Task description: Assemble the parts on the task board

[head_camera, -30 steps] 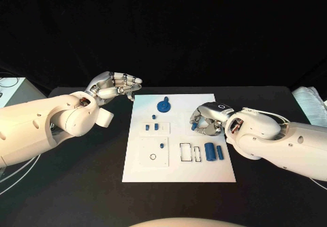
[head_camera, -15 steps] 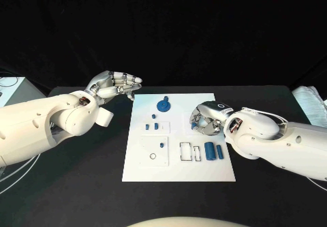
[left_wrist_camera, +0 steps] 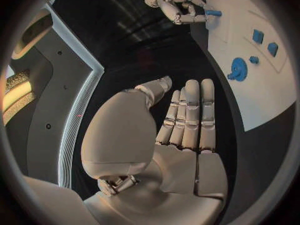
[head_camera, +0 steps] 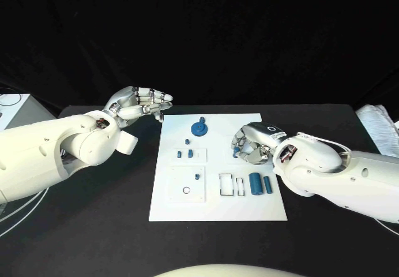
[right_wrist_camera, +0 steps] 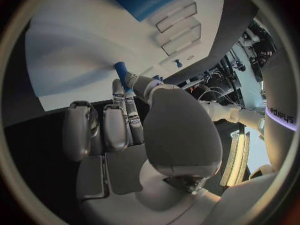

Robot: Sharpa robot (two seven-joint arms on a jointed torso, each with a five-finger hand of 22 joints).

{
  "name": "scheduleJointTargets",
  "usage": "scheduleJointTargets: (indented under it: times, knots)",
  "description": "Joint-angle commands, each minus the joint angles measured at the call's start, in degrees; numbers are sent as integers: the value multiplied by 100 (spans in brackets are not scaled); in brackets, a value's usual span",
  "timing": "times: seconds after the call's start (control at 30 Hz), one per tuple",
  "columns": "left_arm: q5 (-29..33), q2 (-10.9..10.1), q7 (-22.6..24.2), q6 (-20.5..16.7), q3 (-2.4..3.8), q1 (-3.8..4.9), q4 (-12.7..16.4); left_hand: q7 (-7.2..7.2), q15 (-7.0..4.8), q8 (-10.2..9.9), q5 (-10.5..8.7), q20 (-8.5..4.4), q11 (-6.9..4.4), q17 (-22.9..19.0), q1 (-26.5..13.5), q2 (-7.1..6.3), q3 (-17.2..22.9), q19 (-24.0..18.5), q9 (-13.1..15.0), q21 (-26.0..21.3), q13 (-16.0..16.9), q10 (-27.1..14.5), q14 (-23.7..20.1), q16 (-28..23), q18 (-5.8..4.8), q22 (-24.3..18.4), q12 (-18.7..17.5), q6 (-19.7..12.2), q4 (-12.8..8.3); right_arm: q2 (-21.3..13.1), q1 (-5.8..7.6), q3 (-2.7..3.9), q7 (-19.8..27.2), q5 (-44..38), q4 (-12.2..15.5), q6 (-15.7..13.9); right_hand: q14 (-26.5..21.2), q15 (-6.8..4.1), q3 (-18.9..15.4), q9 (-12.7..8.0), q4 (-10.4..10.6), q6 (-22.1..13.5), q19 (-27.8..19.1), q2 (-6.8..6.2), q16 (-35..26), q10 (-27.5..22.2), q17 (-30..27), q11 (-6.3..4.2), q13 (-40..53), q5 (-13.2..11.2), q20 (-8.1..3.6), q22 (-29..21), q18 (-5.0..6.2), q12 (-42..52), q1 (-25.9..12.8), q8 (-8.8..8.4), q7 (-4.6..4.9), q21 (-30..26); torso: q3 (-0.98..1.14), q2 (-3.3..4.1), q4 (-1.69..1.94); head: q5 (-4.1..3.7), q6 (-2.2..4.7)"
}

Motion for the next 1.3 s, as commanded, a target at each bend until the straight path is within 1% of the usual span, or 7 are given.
scheduleJointTargets:
  times: [0.03,0.4,0.57,0.7,0.83,1.17,1.3]
  knots:
    - [31,15,26,73,3,2,-4,20,9,36,-20,2,6,-6,15,36,-28,45,5,-19,-8,-29,13,-21,84,-5,-36,-2,2,-43,34,29,-19,26,126,-308,140,-25,15,440,-10,-40,116,81,38,330,1,-298,105,19,-38,868,-85,-37,7,202,-19,32,-4,-9,1,7,4]
    - [35,52,25,98,3,2,-32,20,9,40,-21,1,6,-6,16,39,-31,48,6,-21,-10,-32,14,-22,84,-8,-36,1,3,-109,110,113,96,352,800,-638,135,-25,43,496,-45,-56,122,74,32,341,-18,-297,126,6,-37,883,-89,-70,-35,237,-17,53,-3,-3,16,56,-10]
    - [42,67,27,100,3,2,-46,20,9,40,-21,1,6,-6,16,39,-31,48,6,-21,-10,-32,14,-22,84,-8,-36,1,3,95,70,110,146,398,925,-621,133,-25,50,506,-54,-62,115,75,26,342,-31,-296,129,6,-37,877,-85,-77,-38,242,-16,34,-1,-7,-18,107,-21]
    - [48,92,26,108,3,2,-63,20,9,40,-21,1,6,-6,16,39,-31,48,6,-21,-10,-32,14,-22,84,-8,-36,1,3,324,-18,92,205,382,922,-624,130,-24,53,512,-58,-67,111,75,17,341,-47,-295,131,6,-37,872,-82,-82,-42,244,-14,22,-6,-14,-16,133,-29]
    - [64,121,29,122,3,1,-90,21,10,42,-22,2,7,-5,14,40,-36,52,7,-25,-12,-35,14,-22,84,-10,-36,1,5,575,-136,69,288,339,860,-620,129,-23,61,524,-70,-77,109,78,17,340,-47,-294,136,8,-37,871,-81,-92,-46,249,-11,17,2,-13,-12,167,-22]
    - [80,180,33,142,1,-1,-133,22,11,42,-23,2,8,-5,10,40,-39,52,7,-26,-12,-36,14,-22,83,-11,-35,0,8,1067,-480,-53,469,254,553,-485,126,-22,75,545,-94,-91,102,82,14,342,-54,-291,145,15,-36,866,-77,-106,-50,258,-7,-4,-5,-8,-10,234,-29]
    - [82,188,31,145,0,-1,-138,22,11,42,-23,2,8,-5,10,40,-39,52,7,-26,-12,-36,14,-22,83,-11,-35,0,8,1181,-578,-84,469,187,446,-373,126,-21,80,551,-100,-97,100,84,14,343,-54,-290,148,17,-36,865,-76,-110,-52,260,-5,-9,5,-3,-15,203,-20]
